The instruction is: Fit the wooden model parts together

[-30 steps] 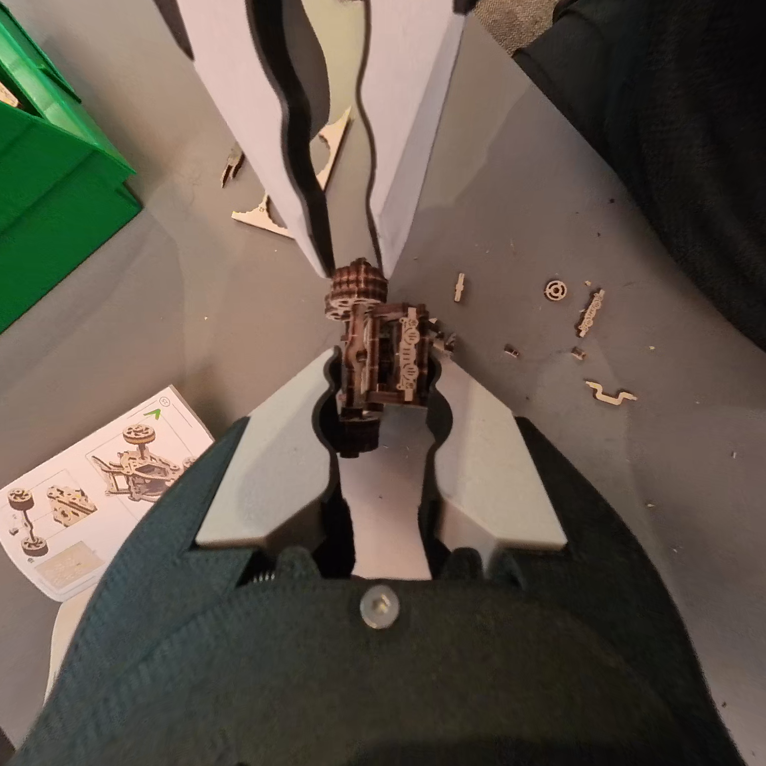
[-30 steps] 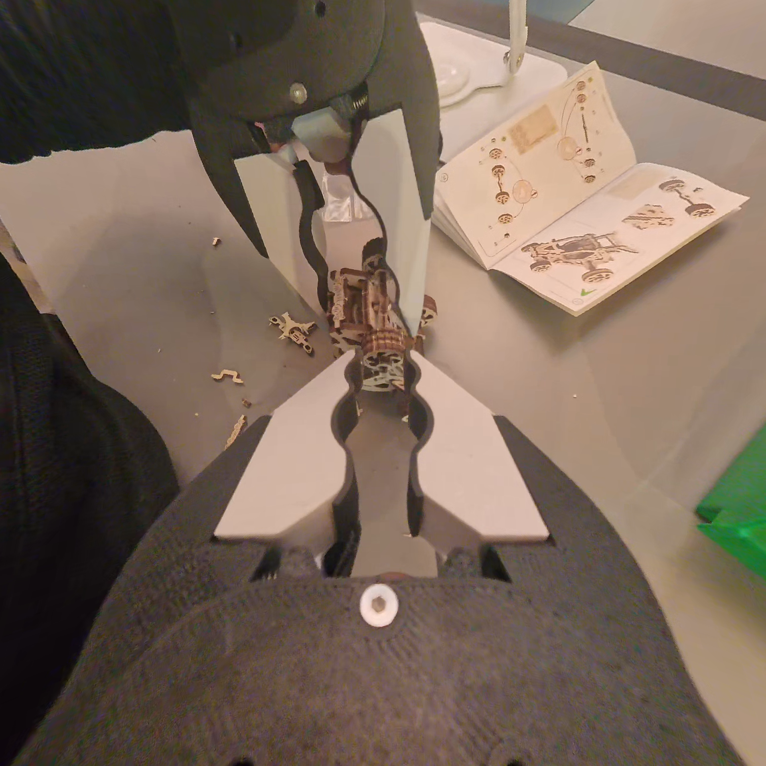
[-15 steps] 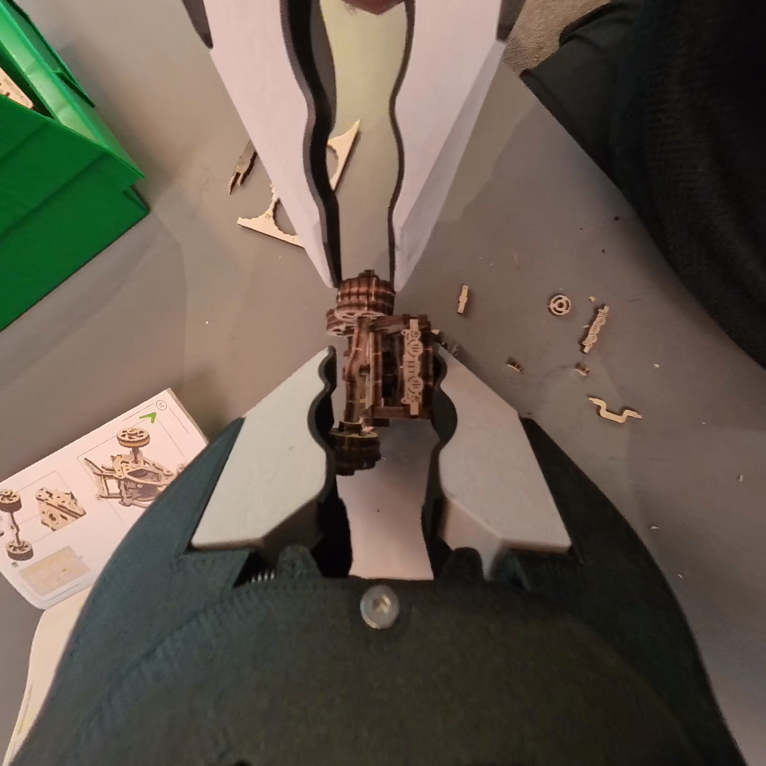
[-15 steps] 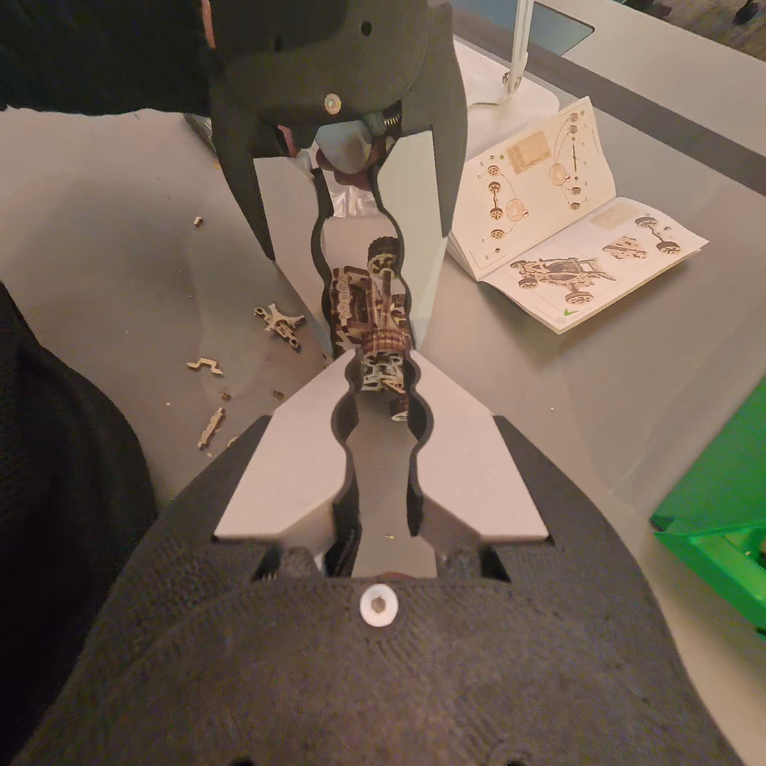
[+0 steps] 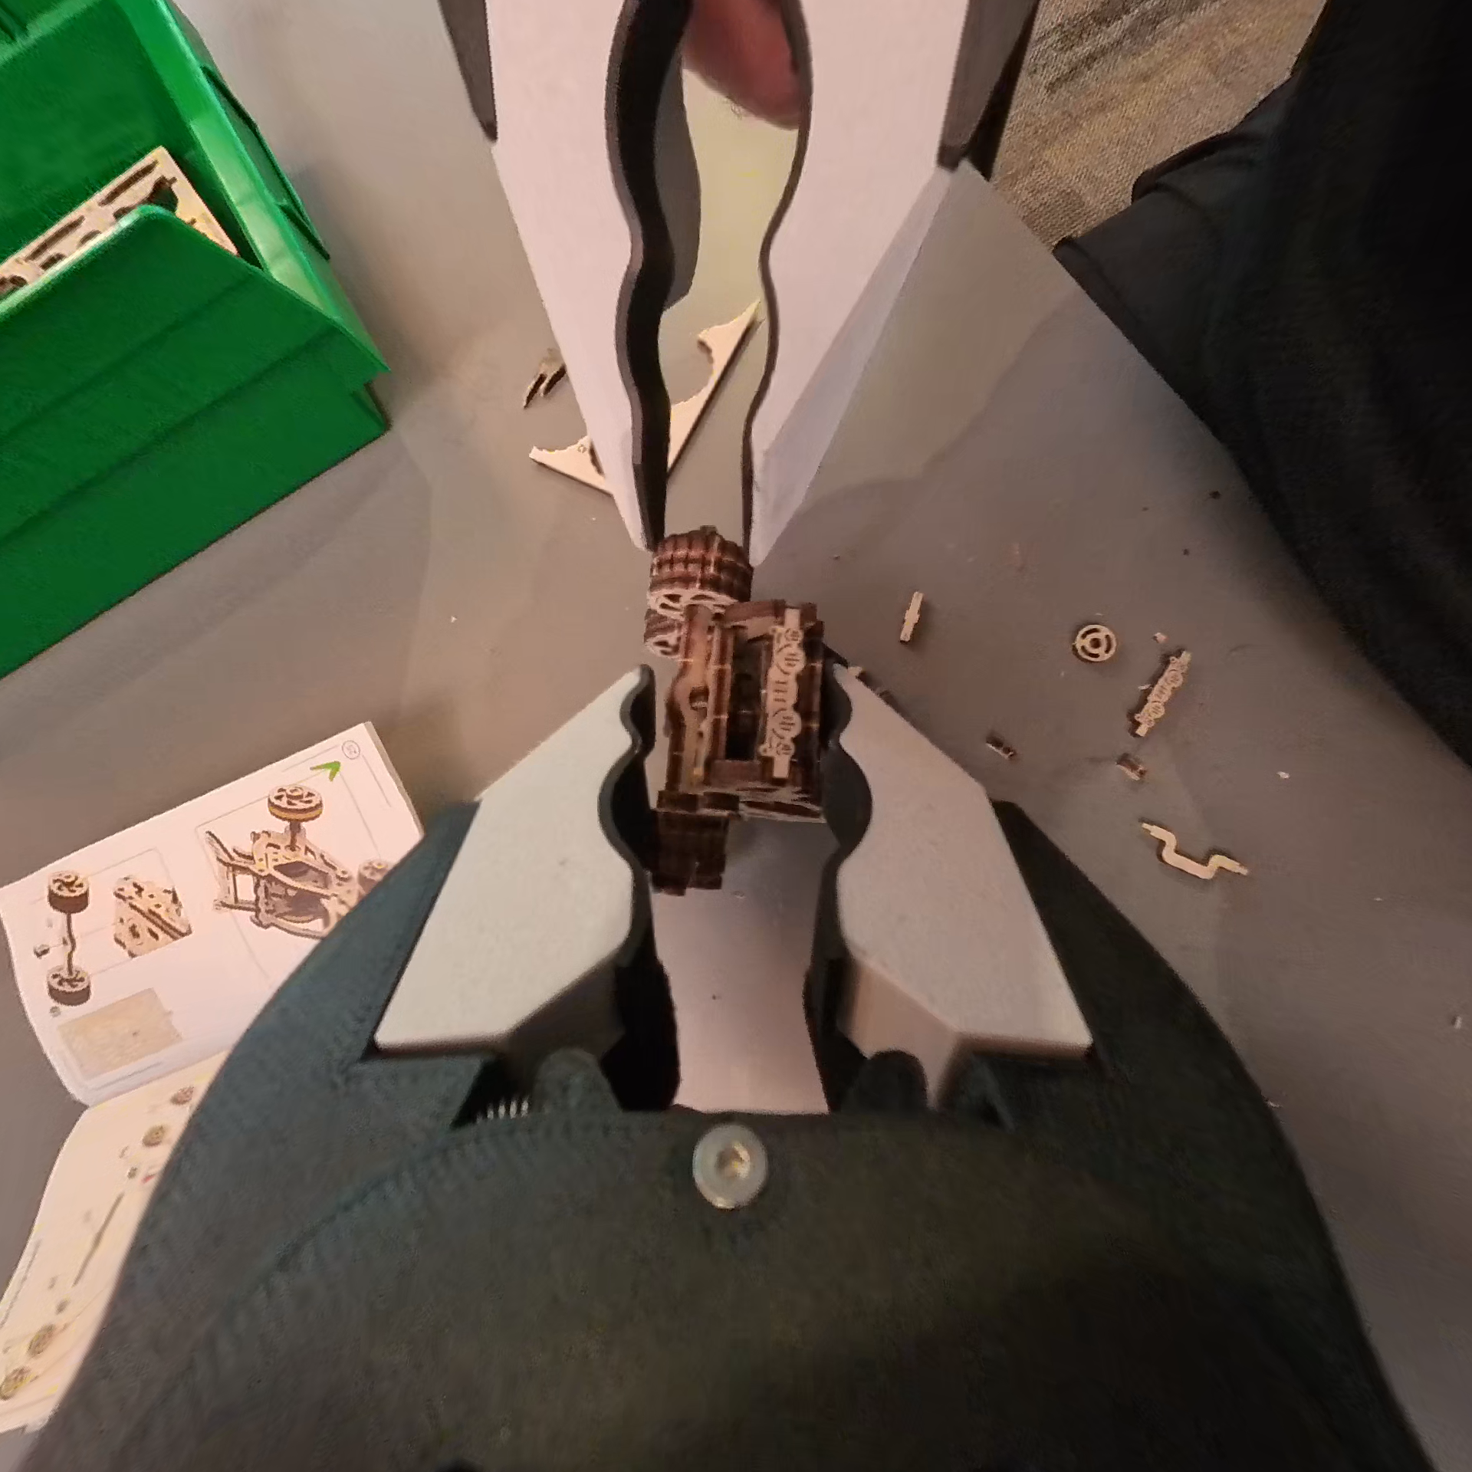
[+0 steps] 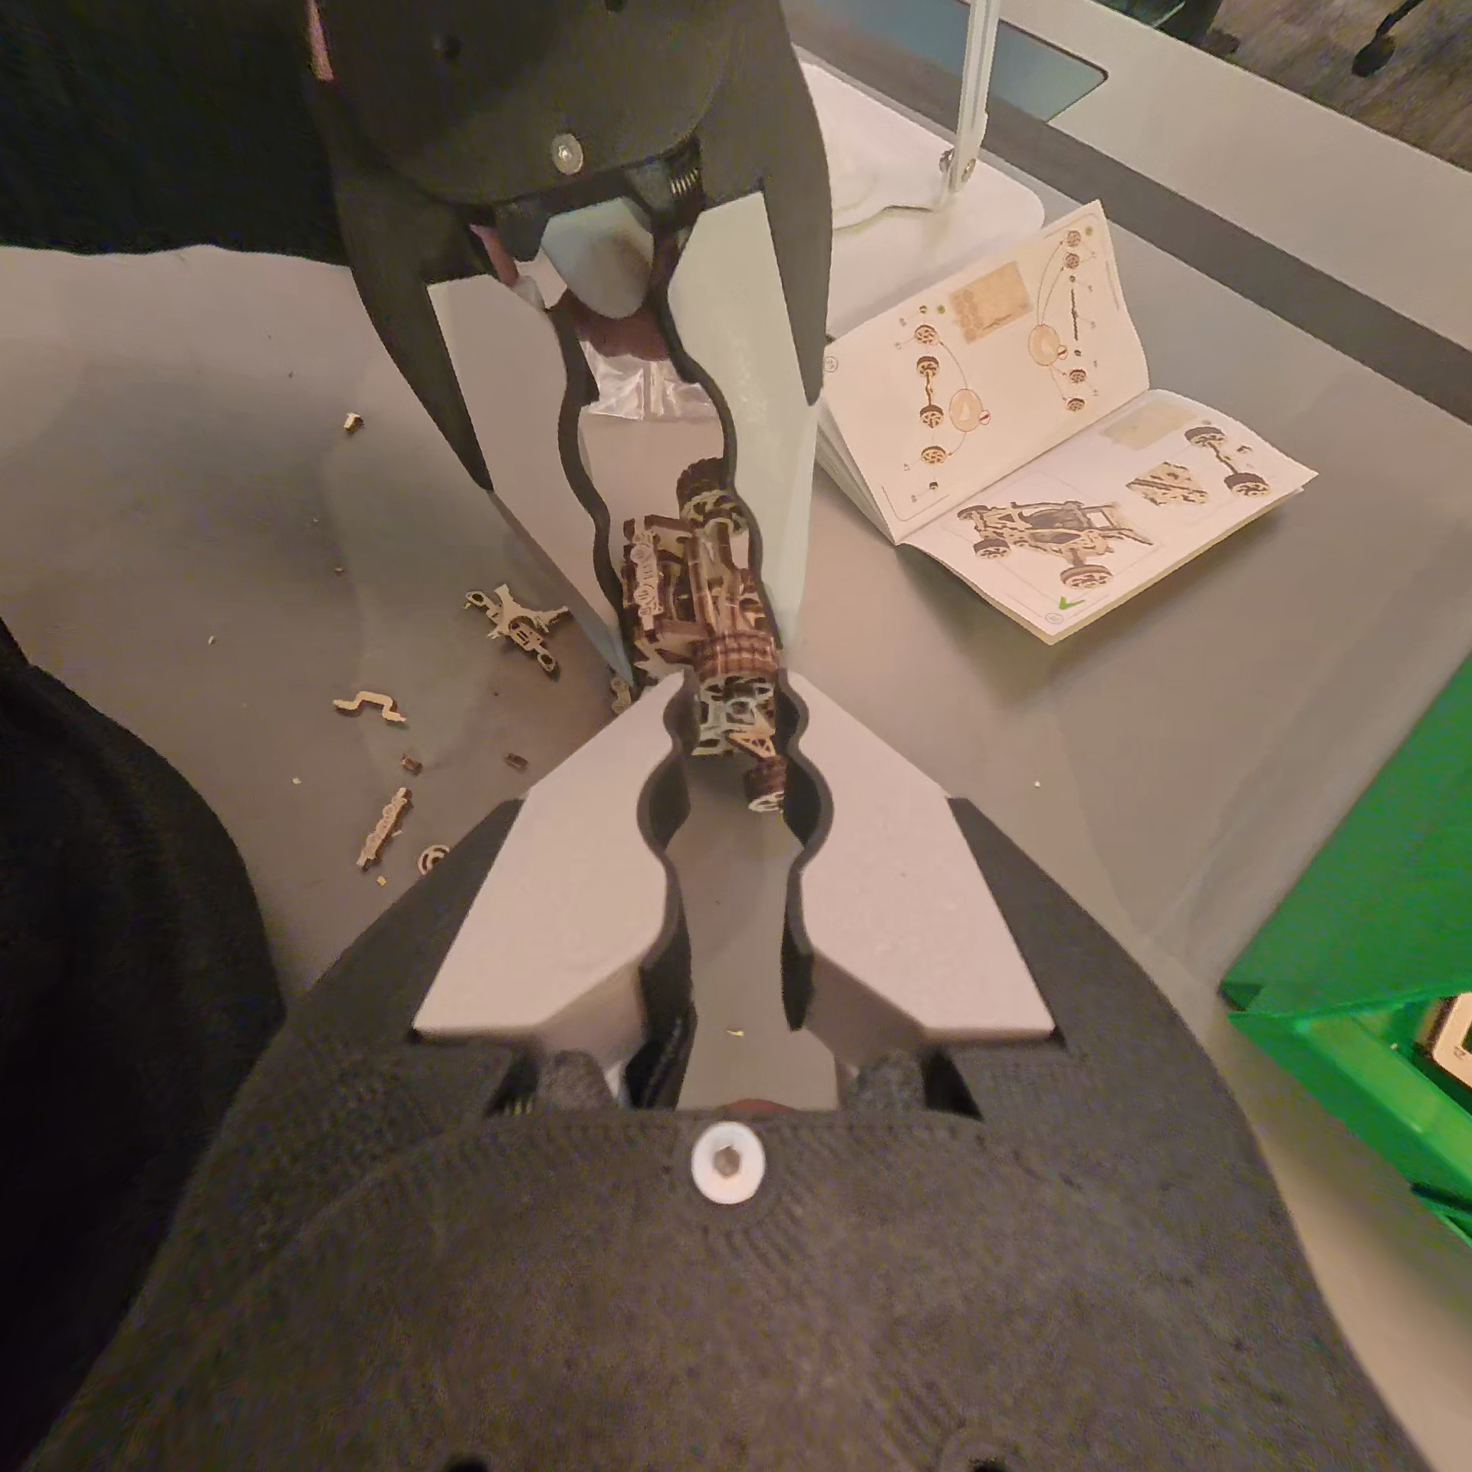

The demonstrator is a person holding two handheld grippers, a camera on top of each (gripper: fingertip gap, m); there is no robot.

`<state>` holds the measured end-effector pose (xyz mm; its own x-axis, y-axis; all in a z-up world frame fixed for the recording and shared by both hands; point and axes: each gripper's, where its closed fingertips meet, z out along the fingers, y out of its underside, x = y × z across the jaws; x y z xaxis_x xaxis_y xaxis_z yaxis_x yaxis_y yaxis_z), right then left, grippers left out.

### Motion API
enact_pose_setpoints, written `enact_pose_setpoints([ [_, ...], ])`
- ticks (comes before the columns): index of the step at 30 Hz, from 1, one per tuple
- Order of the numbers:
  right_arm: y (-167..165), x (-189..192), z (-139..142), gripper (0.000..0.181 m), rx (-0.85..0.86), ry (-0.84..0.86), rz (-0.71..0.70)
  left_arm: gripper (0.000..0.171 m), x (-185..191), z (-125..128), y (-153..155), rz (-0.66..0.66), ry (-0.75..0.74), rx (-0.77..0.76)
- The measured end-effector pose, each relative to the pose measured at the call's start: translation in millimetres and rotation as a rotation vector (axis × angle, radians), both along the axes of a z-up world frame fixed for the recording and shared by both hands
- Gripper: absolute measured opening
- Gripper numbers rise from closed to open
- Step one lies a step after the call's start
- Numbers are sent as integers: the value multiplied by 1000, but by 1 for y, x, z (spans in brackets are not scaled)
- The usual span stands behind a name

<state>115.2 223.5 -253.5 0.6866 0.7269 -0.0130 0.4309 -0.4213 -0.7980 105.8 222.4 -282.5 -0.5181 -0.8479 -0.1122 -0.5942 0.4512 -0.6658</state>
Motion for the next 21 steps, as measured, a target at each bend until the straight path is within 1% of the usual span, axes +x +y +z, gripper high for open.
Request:
enact_pose_setpoints([
  [2, 0, 1, 0, 16, 2, -7, 0, 34, -1, 0, -2, -15, -4, 3],
  [9, -1, 1, 3, 16, 4, -2, 14, 34, 0, 2, -2, -25, -11, 67],
  [12, -1, 2, 2, 16, 10, -10, 14, 35, 1, 1, -2, -10, -5, 40],
  [14, 0, 2, 2, 16, 13, -8, 8, 51, 3, -1, 6, 34, 3, 43],
  [16, 1, 3, 0, 16, 13, -4, 1, 46, 1, -1, 3, 27, 0, 7],
  [19, 2, 4, -2, 16, 27, -16, 1, 50, 1, 0, 2, 50, -4, -20],
  [21, 4, 4, 0, 15, 50, -24, 4, 48, 1, 0, 2, 63, -10, -39],
])
